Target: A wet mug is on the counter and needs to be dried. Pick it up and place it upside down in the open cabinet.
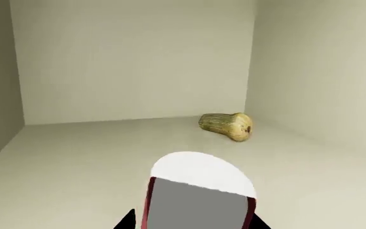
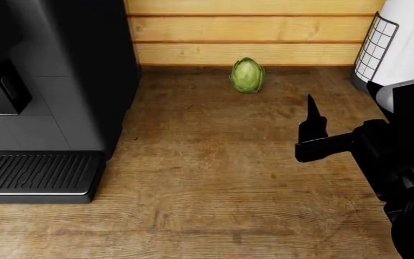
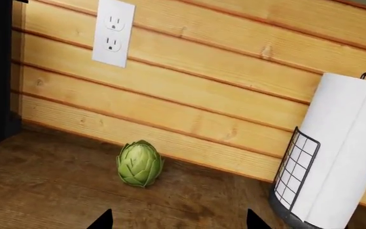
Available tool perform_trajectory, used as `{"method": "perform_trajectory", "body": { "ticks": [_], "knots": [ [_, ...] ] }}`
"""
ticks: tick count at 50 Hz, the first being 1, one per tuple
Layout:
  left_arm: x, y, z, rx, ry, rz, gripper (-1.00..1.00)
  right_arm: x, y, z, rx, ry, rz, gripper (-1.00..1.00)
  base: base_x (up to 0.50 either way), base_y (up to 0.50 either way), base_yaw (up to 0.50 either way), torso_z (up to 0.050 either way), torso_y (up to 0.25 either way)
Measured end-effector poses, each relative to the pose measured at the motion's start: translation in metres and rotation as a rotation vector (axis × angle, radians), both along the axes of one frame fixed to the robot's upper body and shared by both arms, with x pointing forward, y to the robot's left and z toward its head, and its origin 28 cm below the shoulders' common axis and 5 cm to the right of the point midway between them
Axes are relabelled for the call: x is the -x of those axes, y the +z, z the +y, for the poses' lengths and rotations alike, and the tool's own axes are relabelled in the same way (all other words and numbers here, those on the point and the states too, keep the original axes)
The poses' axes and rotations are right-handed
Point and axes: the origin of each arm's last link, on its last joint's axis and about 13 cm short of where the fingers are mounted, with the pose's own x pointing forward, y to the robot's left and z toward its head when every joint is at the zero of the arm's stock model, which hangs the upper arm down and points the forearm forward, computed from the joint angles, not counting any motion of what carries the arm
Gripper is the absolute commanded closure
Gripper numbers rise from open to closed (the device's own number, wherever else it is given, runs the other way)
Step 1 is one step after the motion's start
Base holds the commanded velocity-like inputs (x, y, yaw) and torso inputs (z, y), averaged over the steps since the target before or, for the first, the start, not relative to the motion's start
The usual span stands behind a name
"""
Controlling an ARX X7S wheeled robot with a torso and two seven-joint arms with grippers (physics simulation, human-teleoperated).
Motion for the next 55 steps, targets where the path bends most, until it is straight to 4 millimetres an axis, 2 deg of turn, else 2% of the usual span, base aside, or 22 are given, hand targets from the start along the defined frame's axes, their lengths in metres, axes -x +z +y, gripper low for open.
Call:
{"method": "perform_trajectory", "body": {
  "ticks": [18,28,38,55],
  "knots": [
    [0.002,0.001,-0.001,0.047,-0.033,0.000,-1.00,0.000,-0.002,-0.001,-0.006,-0.003,0.001,-1.00,0.00,0.00,0.00,0.000,-0.008],
    [0.007,0.003,0.002,0.017,0.079,0.009,-1.00,0.001,0.000,-0.001,-0.007,-0.001,-0.005,-1.00,0.00,0.00,0.00,0.000,-0.001],
    [0.024,0.008,0.002,0.015,0.107,-0.003,-1.00,0.003,0.002,0.000,-0.006,0.003,-0.013,-1.00,0.00,0.00,0.00,0.000,0.000],
    [0.060,0.013,0.002,0.041,0.007,-0.030,-1.00,0.004,0.003,0.002,-0.007,0.009,-0.020,-1.00,0.00,0.00,0.00,0.000,0.000]
  ]
}}
